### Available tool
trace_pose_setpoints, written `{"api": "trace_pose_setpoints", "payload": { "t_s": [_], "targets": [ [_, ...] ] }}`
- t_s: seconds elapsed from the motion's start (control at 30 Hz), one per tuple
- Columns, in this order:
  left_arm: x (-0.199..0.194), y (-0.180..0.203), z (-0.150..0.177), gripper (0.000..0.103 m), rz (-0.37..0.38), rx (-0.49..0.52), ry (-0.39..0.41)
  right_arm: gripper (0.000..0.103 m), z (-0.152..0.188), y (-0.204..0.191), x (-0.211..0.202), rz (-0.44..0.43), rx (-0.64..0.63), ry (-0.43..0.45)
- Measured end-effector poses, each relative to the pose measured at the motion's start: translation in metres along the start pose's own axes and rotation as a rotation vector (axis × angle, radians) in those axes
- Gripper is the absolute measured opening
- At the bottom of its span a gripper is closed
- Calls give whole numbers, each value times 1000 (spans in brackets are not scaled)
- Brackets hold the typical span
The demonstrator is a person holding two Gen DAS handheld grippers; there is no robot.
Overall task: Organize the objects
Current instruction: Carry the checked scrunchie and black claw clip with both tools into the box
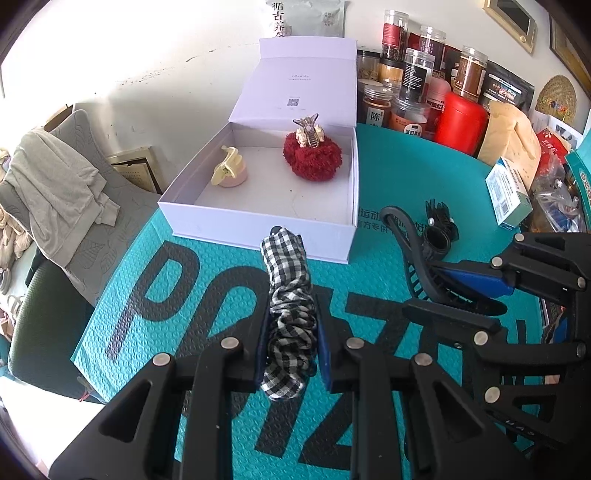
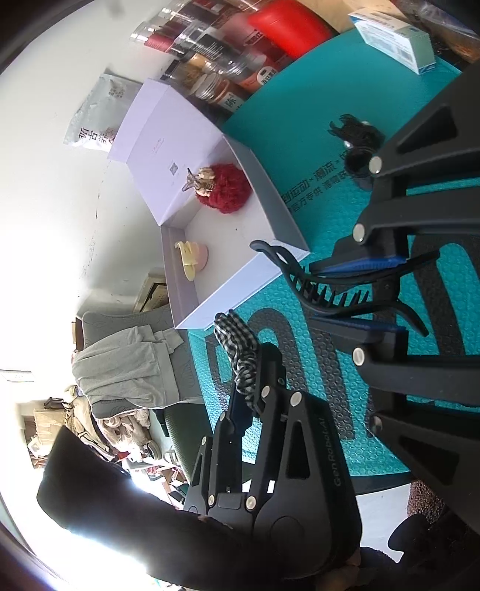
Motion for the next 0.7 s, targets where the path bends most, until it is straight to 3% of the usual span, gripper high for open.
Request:
{"api": "trace_pose_setpoints", "payload": {
  "t_s": [0.7],
  "targets": [
    [26,-25,-63,21,7,11,20,21,-50,37,16,27,-17,49]
  ]
}}
Point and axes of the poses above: each gripper's, at about its wrist camera, not at the fingertips, and x roughly the way its jaws point, y to its right, z to its underside, the point moved 6 cm from there along x, roughly the way its jaws point, and after that the axes turned 4 degrees about -x, right-handed, at the moved point
